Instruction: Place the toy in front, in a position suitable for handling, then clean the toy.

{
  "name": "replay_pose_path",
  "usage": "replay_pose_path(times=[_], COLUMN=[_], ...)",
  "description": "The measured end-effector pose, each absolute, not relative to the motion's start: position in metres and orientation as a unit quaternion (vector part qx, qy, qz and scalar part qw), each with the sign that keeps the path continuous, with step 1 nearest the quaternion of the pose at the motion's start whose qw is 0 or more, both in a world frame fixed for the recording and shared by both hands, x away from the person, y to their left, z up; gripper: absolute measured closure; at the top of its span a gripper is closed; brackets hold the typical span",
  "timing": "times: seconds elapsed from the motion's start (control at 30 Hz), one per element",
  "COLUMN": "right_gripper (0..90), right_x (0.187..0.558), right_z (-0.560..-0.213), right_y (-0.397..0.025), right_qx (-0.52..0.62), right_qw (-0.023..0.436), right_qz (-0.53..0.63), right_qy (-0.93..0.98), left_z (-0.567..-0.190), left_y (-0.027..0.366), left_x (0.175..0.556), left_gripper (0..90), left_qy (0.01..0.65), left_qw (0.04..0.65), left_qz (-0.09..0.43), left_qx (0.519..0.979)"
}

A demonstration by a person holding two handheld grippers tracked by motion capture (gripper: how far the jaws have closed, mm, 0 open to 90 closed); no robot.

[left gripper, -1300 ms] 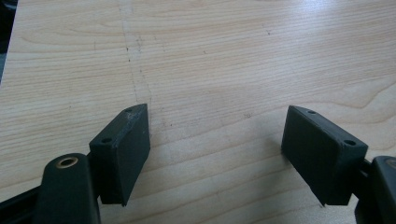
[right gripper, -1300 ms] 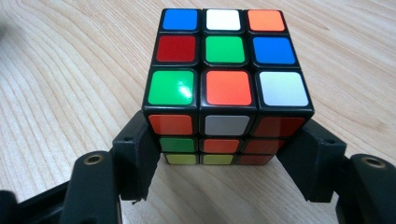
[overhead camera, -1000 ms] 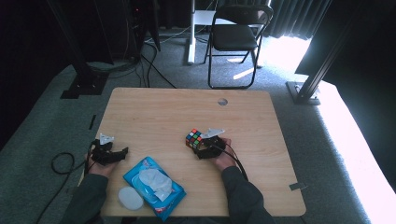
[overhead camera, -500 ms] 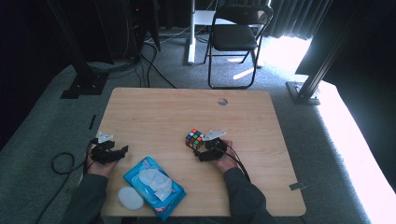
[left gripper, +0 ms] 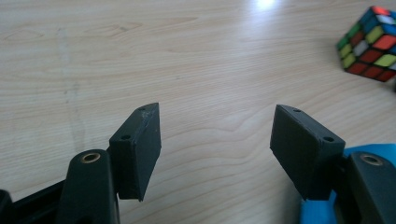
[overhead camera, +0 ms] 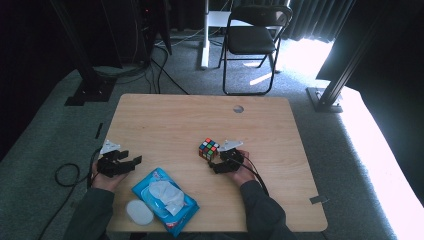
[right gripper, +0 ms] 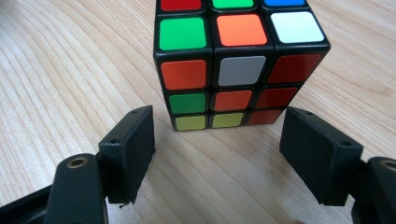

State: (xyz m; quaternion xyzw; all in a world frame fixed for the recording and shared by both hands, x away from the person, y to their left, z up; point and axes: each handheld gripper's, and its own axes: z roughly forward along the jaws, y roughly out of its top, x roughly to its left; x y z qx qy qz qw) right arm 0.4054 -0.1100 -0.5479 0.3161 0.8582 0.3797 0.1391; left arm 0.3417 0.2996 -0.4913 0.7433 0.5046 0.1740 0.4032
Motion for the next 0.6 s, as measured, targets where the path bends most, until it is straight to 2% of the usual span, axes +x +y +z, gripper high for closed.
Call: replay_pose_path(times=[0.23,0.37,0.6], right_gripper=[26.4,26.5,26.5], right_x=[0.405,0.405,0.405], right_z=[-0.548,-0.548,-0.548], right_y=[-0.11,-0.11,-0.11], right_qx=[0.316,0.316,0.315], right_qw=[0.139,0.139,0.139], right_qz=[0.38,0.38,0.379], right_qy=[0.858,0.858,0.859], left_z=[-0.483,-0.475,-0.461], left_y=[0.288,0.28,0.266], left_x=[0.335,0.33,0.32], left_gripper=[33.7,34.1,34.1], left_qy=[0.475,0.446,0.4], left_qw=[0.398,0.405,0.395], left_qz=[0.17,0.149,0.15], left_qx=[0.766,0.784,0.813])
